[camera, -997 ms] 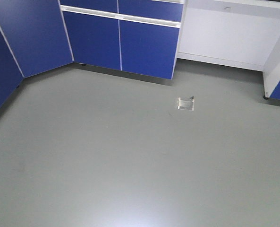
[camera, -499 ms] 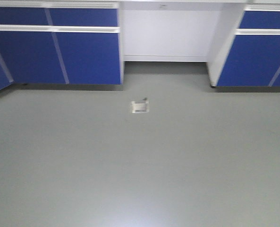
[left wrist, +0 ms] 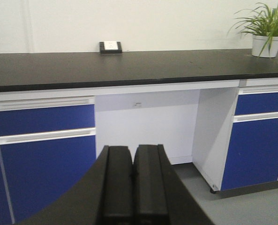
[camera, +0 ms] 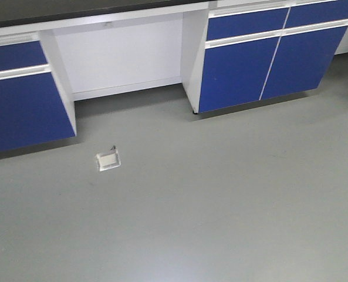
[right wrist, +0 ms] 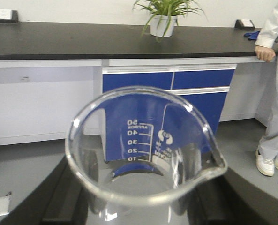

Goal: Grab beaker and place in storage area
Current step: 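Drive the base to the other bench holding the beaker in the right gripper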

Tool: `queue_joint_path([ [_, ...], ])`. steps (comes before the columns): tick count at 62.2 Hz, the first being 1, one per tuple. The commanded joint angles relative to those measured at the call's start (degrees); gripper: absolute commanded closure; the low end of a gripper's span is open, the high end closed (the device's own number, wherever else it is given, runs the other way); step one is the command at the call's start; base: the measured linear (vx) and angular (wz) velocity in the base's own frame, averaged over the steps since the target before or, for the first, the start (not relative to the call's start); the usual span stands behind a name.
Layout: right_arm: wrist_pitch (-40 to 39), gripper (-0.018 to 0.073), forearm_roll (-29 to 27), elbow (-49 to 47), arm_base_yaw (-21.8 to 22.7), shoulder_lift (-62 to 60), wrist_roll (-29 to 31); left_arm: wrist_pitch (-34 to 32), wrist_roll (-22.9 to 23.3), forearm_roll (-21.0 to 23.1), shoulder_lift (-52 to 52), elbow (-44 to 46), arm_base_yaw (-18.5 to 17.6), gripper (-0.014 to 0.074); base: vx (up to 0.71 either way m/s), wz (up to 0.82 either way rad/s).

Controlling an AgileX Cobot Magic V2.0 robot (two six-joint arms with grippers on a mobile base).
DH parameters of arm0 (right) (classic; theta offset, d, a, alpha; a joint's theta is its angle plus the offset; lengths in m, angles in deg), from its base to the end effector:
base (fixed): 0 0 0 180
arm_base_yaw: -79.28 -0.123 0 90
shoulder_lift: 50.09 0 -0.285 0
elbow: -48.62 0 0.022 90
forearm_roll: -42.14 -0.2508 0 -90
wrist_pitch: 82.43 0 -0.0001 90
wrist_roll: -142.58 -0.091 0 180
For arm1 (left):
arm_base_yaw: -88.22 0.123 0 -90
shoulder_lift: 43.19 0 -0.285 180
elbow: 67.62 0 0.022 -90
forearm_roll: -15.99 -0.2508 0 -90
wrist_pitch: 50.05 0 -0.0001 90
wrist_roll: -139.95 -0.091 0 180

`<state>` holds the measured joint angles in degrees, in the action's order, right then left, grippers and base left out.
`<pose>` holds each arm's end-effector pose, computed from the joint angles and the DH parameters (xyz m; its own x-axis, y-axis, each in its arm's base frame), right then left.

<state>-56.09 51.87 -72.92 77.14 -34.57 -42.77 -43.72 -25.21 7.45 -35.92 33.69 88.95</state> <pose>0.0500 -0.0050 0.2738 -0.1752 -0.0655 -0.9823 0.0263 0.9971 -0.0712 0.0568 0.0022 0.1951 -0.0353 -0.1111 -0.9932 -0.0332 0.9934 -0.1099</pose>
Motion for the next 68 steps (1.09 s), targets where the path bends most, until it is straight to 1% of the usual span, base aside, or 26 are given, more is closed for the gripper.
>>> queue_joint_path([
  [1, -4.71, 0.0563, 0.60, -1.56, 0.18, 0.62, 0.01, -4.85, 0.33, 0.32, -1.09, -1.25, -0.37, 0.0605, 0.33, -0.26],
  [20, -4.71, 0.0563, 0.60, -1.56, 0.18, 0.62, 0.01, -4.85, 0.33, 0.32, -1.09, -1.25, -0.37, 0.0605, 0.38, -0.08],
  [68, -4.71, 0.0563, 0.60, -1.56, 0.18, 0.62, 0.01, -4.85, 0.33, 0.32, -1.09, -1.25, -0.37, 0.0605, 0.45, 0.07],
])
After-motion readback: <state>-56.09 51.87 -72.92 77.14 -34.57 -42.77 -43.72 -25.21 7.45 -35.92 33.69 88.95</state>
